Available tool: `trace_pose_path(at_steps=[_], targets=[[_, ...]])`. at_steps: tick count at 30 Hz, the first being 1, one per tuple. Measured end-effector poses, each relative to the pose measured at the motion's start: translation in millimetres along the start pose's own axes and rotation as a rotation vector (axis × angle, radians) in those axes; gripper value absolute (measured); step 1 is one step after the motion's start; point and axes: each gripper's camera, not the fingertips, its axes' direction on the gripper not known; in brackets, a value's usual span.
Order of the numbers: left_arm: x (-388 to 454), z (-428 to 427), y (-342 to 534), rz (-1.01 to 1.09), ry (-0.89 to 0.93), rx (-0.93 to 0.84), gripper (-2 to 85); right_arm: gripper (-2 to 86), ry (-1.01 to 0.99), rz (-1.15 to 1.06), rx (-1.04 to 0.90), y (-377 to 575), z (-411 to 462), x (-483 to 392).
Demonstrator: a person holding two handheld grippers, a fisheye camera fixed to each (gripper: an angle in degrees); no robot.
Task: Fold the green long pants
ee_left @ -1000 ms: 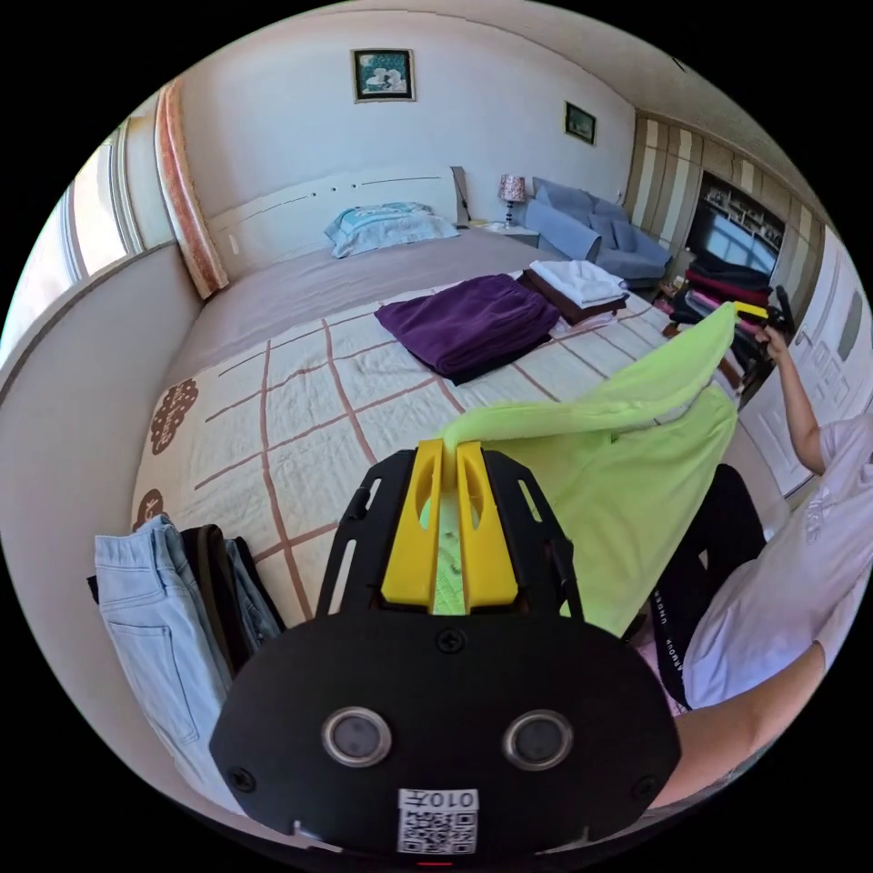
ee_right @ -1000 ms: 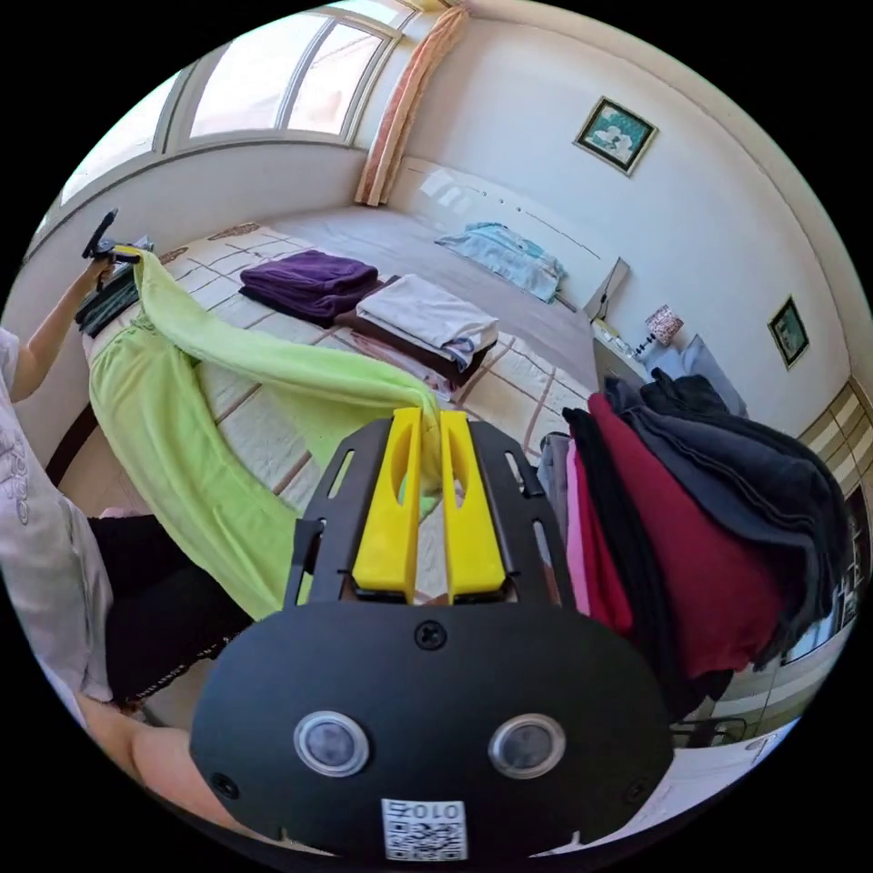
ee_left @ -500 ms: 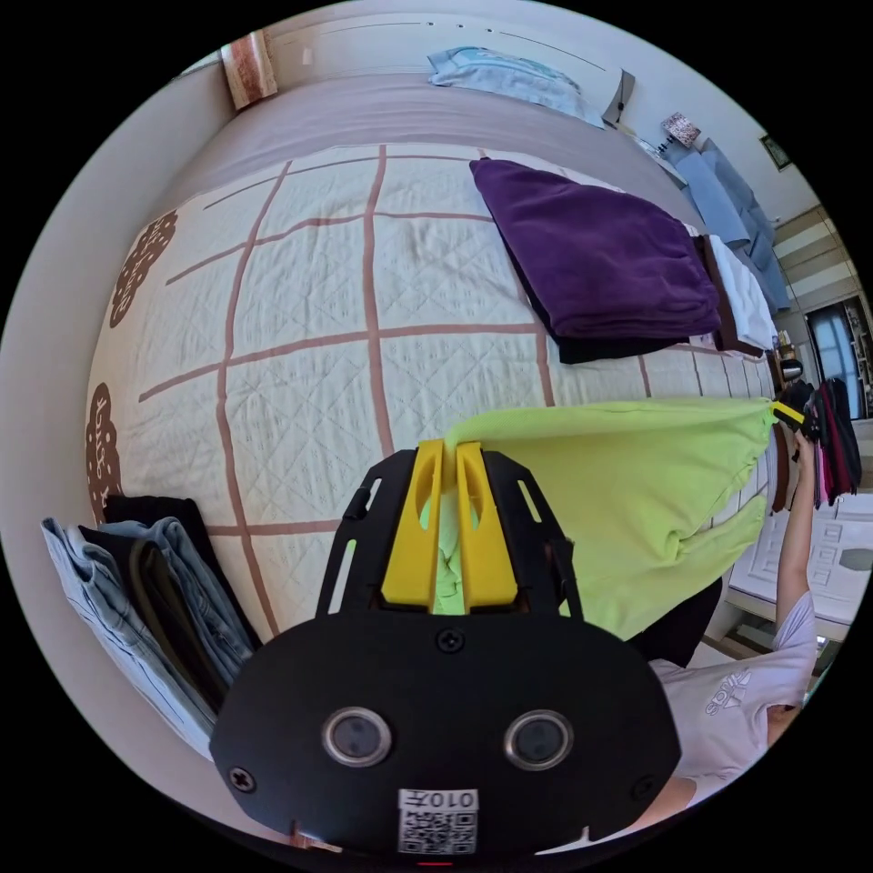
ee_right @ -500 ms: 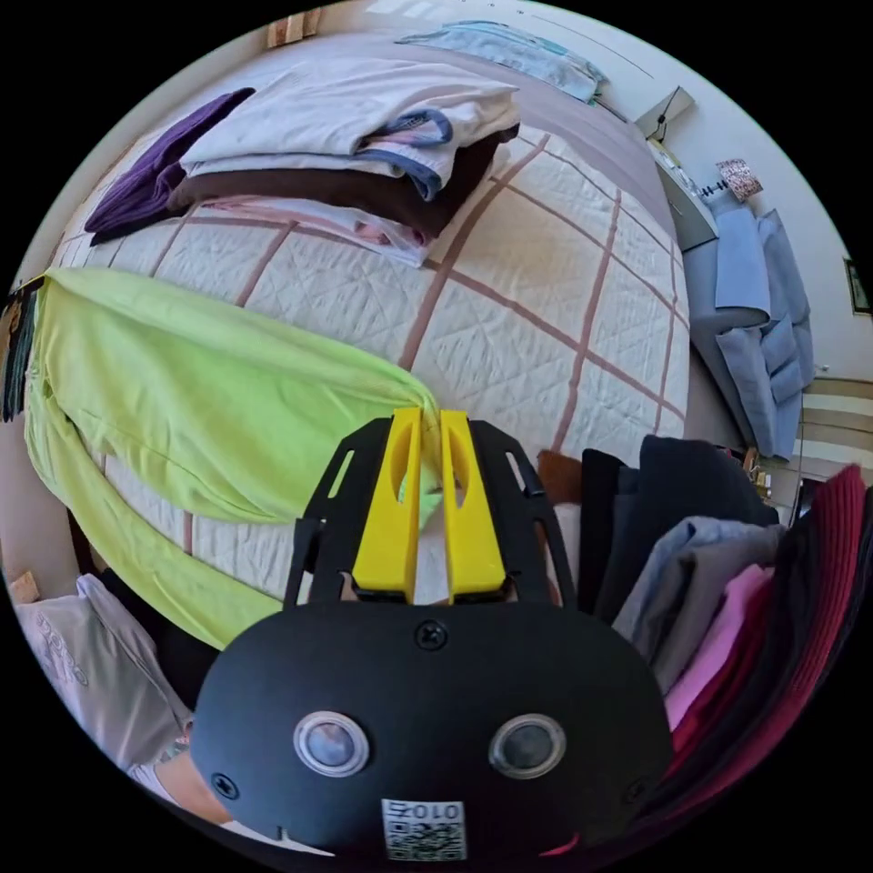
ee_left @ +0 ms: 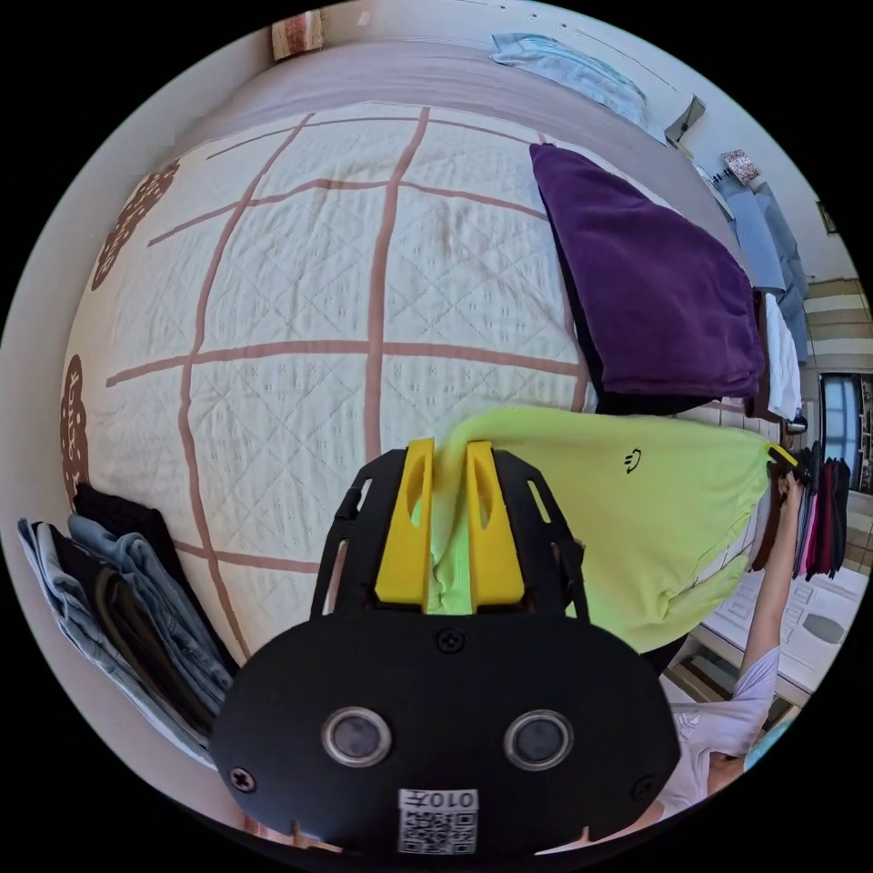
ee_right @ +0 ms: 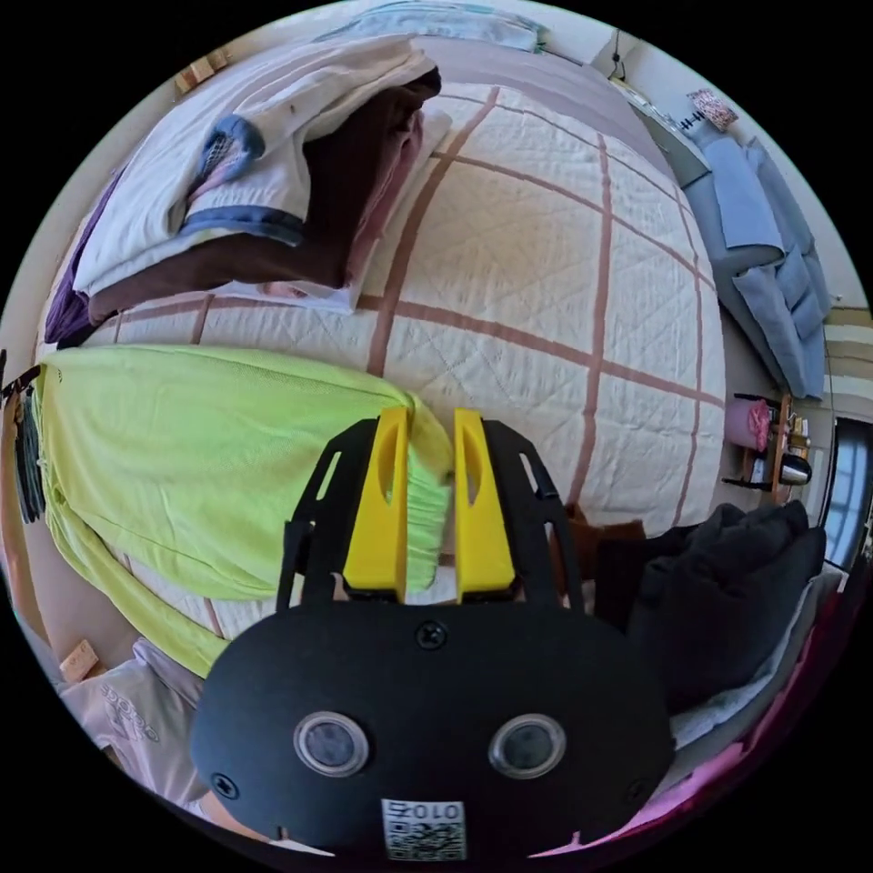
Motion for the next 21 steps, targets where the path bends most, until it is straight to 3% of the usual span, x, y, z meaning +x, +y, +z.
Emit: trace_pose_path(at_steps=[2, 5, 8, 11, 15, 17, 19, 21], targets=[[-13, -2, 24, 0.010, 0.073, 0.065, 4.5, 6.4, -0.005, 0.022, 0.099, 21, -16, 3], [-39, -20, 63, 0.044, 0.230, 0.195, 6.3, 4.5, 0.178, 0.060, 0.243, 62, -44, 3], [-58, -43, 117, 0.105, 0.344, 0.374, 7.0, 3.3, 0.294, 0.002, 0.260, 101, -66, -20], [-72, -59, 172, 0.133, 0.429, 0.477, 6.8, 2.1, 0.268, -0.007, 0.298, 148, -66, -43], [-39, -60, 247, 0.208, 0.308, 0.518, 5.0, 1.4, 0.124, -0.060, 0.297, 198, -41, -76], [-19, -17, 267, 0.227, 0.186, 0.325, 3.4, 1.4, 0.157, -0.073, 0.255, 209, -23, -92], [-18, 18, 281, 0.210, 0.159, 0.241, 2.0, 1.6, 0.173, -0.060, 0.133, 212, -5, -100], [-33, 15, 317, 0.108, 0.226, 0.406, 1.0, 1.9, 0.164, -0.037, 0.140, 237, -21, -110]])
